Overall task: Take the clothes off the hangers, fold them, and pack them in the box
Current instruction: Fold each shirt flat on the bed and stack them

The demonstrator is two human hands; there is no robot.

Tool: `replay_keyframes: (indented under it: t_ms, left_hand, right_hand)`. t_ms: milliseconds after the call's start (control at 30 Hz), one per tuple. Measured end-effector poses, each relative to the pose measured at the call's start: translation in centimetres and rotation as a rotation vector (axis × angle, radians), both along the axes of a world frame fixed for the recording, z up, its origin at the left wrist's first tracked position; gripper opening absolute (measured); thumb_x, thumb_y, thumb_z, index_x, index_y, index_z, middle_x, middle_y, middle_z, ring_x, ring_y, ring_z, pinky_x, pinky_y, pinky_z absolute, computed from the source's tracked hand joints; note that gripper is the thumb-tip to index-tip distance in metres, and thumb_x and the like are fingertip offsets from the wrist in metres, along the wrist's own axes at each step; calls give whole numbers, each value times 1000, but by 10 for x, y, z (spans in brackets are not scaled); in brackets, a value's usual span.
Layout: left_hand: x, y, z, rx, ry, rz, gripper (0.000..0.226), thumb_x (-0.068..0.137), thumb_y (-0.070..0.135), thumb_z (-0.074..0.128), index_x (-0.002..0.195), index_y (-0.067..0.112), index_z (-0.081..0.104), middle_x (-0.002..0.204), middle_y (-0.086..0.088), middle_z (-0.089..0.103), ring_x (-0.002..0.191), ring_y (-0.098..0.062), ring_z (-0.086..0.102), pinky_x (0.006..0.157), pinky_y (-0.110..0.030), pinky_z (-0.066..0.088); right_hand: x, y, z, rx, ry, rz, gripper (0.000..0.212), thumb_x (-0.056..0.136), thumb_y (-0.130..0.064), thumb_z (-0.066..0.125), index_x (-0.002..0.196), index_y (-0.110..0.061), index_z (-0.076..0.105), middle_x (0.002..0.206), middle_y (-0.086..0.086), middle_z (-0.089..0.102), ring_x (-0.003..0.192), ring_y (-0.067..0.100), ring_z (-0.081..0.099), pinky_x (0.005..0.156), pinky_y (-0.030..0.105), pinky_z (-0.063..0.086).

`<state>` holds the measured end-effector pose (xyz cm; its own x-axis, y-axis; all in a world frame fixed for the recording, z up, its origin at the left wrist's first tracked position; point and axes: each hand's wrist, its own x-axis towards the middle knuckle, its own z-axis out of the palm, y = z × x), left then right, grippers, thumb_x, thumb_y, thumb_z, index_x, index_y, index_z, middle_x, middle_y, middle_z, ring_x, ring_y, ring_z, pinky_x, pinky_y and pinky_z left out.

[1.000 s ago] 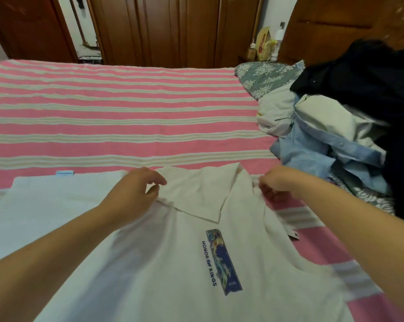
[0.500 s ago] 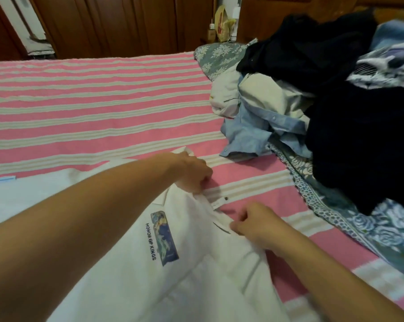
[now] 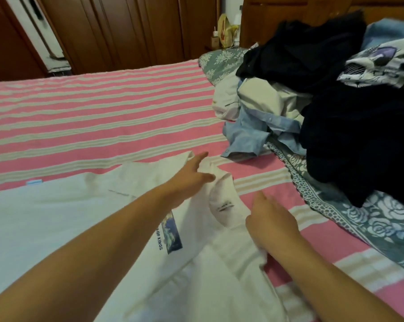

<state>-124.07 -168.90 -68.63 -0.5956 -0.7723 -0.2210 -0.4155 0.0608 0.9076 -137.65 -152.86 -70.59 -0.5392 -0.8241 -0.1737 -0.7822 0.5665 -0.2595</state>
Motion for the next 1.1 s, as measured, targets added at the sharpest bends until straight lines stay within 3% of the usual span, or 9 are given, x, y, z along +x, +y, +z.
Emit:
replay_keyframes:
  t_ms: [133,233,300,400,500,633,800,900,1100]
  left_hand:
    - [107,30,-8,-387,-310,228,47,106,36,48,153,31,41,159,7,38,132,-10,44,112,-32,35]
    - [195,69,-19,-509,-565,173,69,97,66,28,155,29,37,163,4,31,149,-14,28,120,-29,20]
    - [240,100,-28,-506,-652,108,86,87,82,9,156,36,31,166,6,21,154,-13,13,121,-23,9]
    - [285,155,-33,-503,-717,37,84,80,86,-1,154,52,19,168,12,7,155,-7,-5,120,-22,-1]
    - [315,205,-34,-535,-746,-5,71,86,86,6,152,60,12,166,22,-8,152,-1,-18,121,-22,-6]
    - [346,269,-36,-705,-763,-69,78,89,80,40,157,50,18,169,12,13,156,-16,8,123,-38,11]
    - [418,290,-61,-812,-1036,-130,87,77,47,54,160,31,29,158,-11,41,145,-37,38,113,-53,25]
    - [456,284,-63,-826,-1145,-63,85,78,30,42,161,29,22,159,-14,40,147,-38,35,111,-57,30]
    - [452,290,-75,-776,-1187,33,126,53,15,78,163,21,17,167,-16,20,153,-43,15,117,-66,16]
  right_hand:
    - [38,-24,-15,-439,260,443,42,91,-18,51,132,-16,56,142,12,50,129,36,44,102,50,43]
    - [53,-64,-28,-135,168,693,57,104,-48,32,157,-30,23,169,1,4,154,32,-1,122,50,0]
    - [37,-84,-37,69,190,598,64,102,-60,20,160,-35,5,169,-4,-10,154,28,-12,122,51,-6]
    - [5,-85,-35,191,175,358,66,101,-63,14,160,-35,3,169,1,-8,154,35,-4,123,55,-1]
    - [24,-48,-20,-35,251,461,68,99,-60,23,157,-25,27,166,14,14,151,39,13,122,53,11]
    - [74,81,-9,-307,59,882,60,95,-56,41,138,-17,57,143,6,50,132,25,42,108,45,42]
    - [73,164,-28,-153,331,1094,78,70,-33,72,143,-16,51,140,4,52,126,23,49,105,36,47]
    - [73,157,-35,-175,396,1024,95,49,-2,86,138,-12,56,133,7,58,120,24,50,89,34,56]
    - [79,160,-35,-179,449,928,101,25,9,93,122,-6,70,121,11,70,105,27,71,73,34,61]
